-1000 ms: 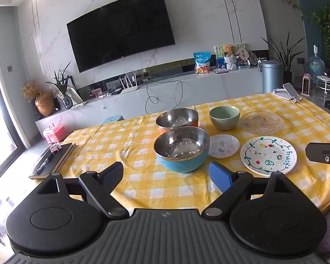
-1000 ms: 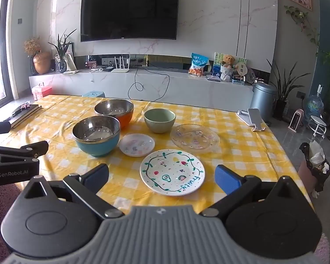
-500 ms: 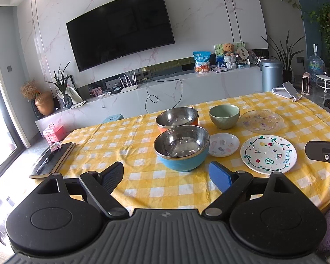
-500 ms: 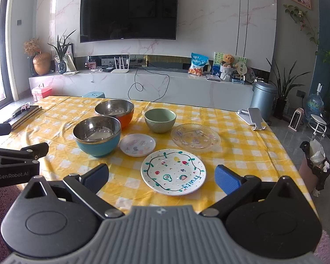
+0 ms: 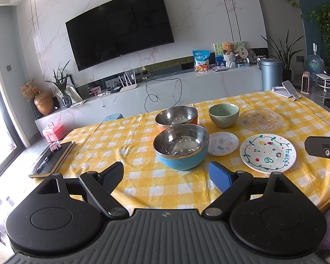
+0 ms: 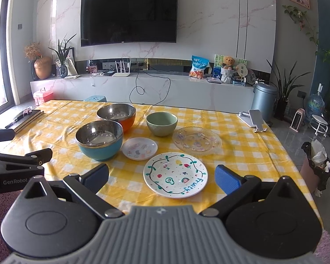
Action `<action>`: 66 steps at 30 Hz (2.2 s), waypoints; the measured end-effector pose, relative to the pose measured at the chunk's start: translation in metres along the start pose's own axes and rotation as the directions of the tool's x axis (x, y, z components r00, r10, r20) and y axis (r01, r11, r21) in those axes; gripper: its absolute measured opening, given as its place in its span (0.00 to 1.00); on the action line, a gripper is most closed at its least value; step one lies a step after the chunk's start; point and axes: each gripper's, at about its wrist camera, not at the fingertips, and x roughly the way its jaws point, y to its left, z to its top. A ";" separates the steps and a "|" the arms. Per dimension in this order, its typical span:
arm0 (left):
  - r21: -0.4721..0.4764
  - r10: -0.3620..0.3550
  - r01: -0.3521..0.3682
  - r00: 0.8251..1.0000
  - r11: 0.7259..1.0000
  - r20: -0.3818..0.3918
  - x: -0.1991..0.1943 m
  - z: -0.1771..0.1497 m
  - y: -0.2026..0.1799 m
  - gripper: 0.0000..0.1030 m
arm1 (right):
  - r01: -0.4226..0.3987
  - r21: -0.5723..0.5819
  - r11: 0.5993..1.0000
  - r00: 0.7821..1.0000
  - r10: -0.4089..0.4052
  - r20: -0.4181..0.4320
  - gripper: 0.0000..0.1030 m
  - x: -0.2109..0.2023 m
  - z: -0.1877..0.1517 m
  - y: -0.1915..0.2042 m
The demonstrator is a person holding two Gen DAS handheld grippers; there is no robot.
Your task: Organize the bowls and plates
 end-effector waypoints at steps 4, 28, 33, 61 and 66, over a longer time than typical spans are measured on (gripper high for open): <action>0.000 0.000 0.000 1.000 1.000 -0.002 0.000 0.000 0.000 0.99 | 0.002 -0.001 1.000 1.000 -0.002 0.000 0.98 0.000 0.000 0.000; -0.001 -0.008 0.008 1.000 1.000 -0.008 0.003 -0.007 -0.002 0.99 | 0.009 0.001 1.000 1.000 -0.008 -0.014 0.98 0.003 0.000 0.001; -0.001 -0.010 0.010 1.000 1.000 -0.010 0.004 -0.006 -0.002 0.99 | 0.008 0.001 1.000 1.000 -0.008 -0.014 0.98 0.003 0.000 0.001; -0.120 -0.165 0.155 0.984 0.980 -0.070 0.022 -0.005 -0.014 0.99 | 0.029 0.093 0.995 1.000 -0.029 -0.002 0.98 0.024 -0.012 -0.031; -0.183 -0.269 0.250 0.959 0.951 -0.086 0.044 -0.002 -0.021 0.83 | 0.069 0.117 0.991 0.998 -0.070 -0.002 0.97 0.044 -0.020 -0.047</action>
